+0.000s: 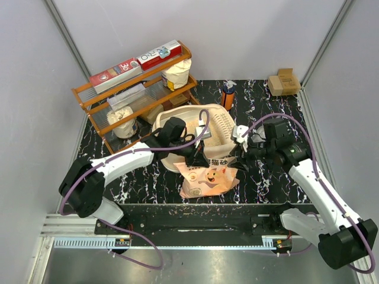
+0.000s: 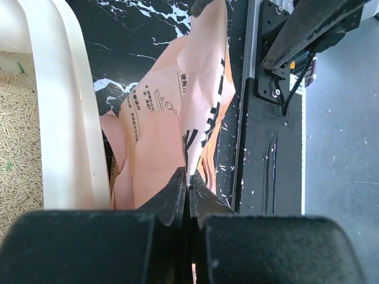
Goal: Fill the litter box with clean litter
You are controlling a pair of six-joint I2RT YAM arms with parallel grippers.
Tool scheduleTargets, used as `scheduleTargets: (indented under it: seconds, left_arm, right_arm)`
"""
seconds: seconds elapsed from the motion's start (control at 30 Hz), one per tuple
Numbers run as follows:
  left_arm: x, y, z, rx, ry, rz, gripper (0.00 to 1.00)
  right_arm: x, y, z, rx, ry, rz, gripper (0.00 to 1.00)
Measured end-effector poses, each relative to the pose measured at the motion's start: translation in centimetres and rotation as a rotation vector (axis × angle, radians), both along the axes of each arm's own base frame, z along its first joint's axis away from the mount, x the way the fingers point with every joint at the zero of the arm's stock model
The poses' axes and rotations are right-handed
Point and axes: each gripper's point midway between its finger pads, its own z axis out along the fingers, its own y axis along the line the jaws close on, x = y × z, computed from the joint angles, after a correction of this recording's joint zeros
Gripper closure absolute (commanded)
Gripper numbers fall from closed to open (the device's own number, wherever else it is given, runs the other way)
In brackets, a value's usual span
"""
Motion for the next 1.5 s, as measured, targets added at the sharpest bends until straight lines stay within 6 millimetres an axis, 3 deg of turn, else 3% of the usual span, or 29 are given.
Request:
scheduleTargets:
  seconds: [0.1,0.2,0.23,0.27,0.4,0.47,0.53,0.57,0.67,0.87,1.0,1.23,1.3,1.33,1.4,1.5]
  left_arm:
    - [0.0,0.0,0.0,-0.001,0.013,0.007,1.0]
    - [0.0,0.0,0.0,-0.002,0.023,0.014,1.0]
    - [0.0,0.0,0.0,-0.003,0.027,0.016,1.0]
    - [0.0,0.0,0.0,-0.004,0.03,0.017,1.0]
    - [0.1,0.0,0.0,-0.005,0.053,0.031,1.0]
    - [0.2,0.0,0.0,-0.009,0.07,0.039,0.92]
    - [0.2,0.1,0.0,-0.012,0.077,0.039,0.75]
    - [0.3,0.0,0.1,-0.016,0.074,0.037,0.72]
    - [0.6,-0.7,1.2,-0.061,0.024,0.01,0.63]
    - [0.2,-3.7,2.8,-0.109,-0.071,-0.094,0.61]
    - [-0.2,-5.1,2.2,-0.109,-0.099,-0.143,0.61]
    - [0.1,-4.9,1.4,-0.091,-0.143,-0.168,0.67]
    - [-0.1,-4.8,1.0,-0.081,-0.157,-0.184,0.73]
    - [-0.2,-4.8,0.8,-0.076,-0.16,-0.191,0.81]
    - [-0.4,-4.9,0.3,-0.068,-0.156,-0.203,0.88]
    - [-0.2,-5.1,0.2,-0.065,-0.154,-0.205,0.97]
  right_arm:
    - [-0.1,0.5,-0.7,-0.01,-0.007,0.026,0.49]
    - [-0.1,1.1,-1.5,-0.02,-0.002,0.057,0.6]
    - [0.0,1.3,-1.7,-0.025,-0.001,0.063,0.78]
    - [0.2,1.4,-2.0,-0.03,-0.001,0.069,0.85]
    - [0.4,1.6,-2.8,-0.041,-0.005,0.084,0.91]
    - [0.5,1.6,-2.9,-0.041,-0.014,0.085,0.94]
    - [0.7,1.6,-2.9,-0.039,-0.023,0.085,0.98]
    - [0.7,1.6,-3.0,-0.043,-0.021,0.081,1.0]
    - [0.6,1.5,-3.4,-0.049,0.007,0.063,1.0]
    - [0.3,1.5,-3.5,-0.043,0.064,0.04,1.0]
    - [0.0,1.5,-3.6,-0.037,0.098,0.028,1.0]
    - [-0.2,1.3,-3.5,-0.022,0.155,-0.01,1.0]
    - [-0.2,1.2,-3.5,-0.017,0.173,-0.02,0.97]
    - [-0.3,1.2,-3.5,-0.015,0.183,-0.023,0.95]
    - [-0.4,1.1,-3.6,-0.014,0.198,-0.031,0.77]
    - [-0.5,0.9,-3.6,-0.017,0.224,-0.052,0.59]
